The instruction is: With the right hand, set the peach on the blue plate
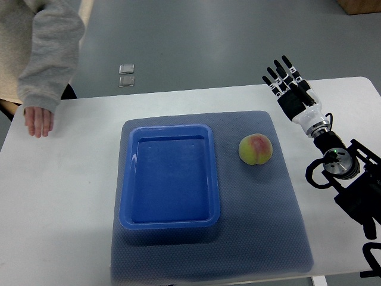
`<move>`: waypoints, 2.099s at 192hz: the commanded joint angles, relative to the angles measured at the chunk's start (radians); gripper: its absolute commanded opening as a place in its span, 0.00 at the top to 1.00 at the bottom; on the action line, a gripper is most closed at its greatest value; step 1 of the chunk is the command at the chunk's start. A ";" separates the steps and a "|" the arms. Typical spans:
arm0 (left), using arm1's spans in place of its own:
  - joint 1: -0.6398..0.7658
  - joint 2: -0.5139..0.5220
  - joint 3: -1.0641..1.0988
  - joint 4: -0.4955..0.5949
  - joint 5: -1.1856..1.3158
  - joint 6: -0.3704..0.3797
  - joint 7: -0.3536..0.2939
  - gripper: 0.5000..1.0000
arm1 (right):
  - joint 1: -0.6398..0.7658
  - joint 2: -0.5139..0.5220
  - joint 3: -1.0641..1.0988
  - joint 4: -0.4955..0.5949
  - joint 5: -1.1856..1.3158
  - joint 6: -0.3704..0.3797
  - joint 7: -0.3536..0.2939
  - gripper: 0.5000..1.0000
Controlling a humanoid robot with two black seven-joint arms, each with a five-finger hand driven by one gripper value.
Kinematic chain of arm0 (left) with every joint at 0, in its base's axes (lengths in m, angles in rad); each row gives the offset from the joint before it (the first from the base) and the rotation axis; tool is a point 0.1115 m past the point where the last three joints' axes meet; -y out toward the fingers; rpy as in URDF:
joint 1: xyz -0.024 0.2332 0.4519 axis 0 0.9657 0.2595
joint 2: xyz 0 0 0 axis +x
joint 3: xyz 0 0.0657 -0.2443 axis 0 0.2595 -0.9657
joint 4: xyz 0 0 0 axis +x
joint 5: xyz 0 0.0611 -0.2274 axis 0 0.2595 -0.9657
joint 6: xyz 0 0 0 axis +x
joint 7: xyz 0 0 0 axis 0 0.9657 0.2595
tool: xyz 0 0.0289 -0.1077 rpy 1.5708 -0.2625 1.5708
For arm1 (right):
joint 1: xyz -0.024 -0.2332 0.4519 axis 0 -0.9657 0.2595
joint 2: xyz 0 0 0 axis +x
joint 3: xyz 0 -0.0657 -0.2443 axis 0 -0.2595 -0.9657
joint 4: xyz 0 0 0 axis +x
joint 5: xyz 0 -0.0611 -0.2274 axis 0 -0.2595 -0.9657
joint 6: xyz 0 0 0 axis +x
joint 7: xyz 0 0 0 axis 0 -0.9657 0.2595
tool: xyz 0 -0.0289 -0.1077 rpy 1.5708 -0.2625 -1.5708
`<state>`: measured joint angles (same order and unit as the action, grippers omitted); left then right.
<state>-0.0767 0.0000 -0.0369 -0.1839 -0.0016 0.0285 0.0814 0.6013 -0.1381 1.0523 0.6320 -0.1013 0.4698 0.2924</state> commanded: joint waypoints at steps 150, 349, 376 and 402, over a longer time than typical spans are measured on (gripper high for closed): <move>-0.011 0.000 0.000 -0.008 0.000 -0.007 0.000 0.00 | 0.259 -0.386 -0.563 0.305 -1.218 -0.011 -0.002 0.14; -0.011 0.000 0.000 -0.003 0.000 -0.010 0.000 0.00 | 0.482 -0.328 -0.818 0.515 -1.071 -0.206 -0.004 1.00; -0.011 0.000 -0.001 -0.003 0.000 -0.010 0.000 0.00 | 0.508 -0.135 -0.953 0.373 -1.077 -0.272 -0.009 1.00; -0.009 0.000 -0.001 -0.002 0.000 -0.010 0.000 0.00 | 0.496 0.003 -0.977 0.266 -1.094 -0.280 -0.009 1.00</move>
<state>-0.0873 0.0000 -0.0375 -0.1868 -0.0015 0.0182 0.0813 1.1059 -0.2394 0.1005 0.9831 -1.1790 0.2009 0.2840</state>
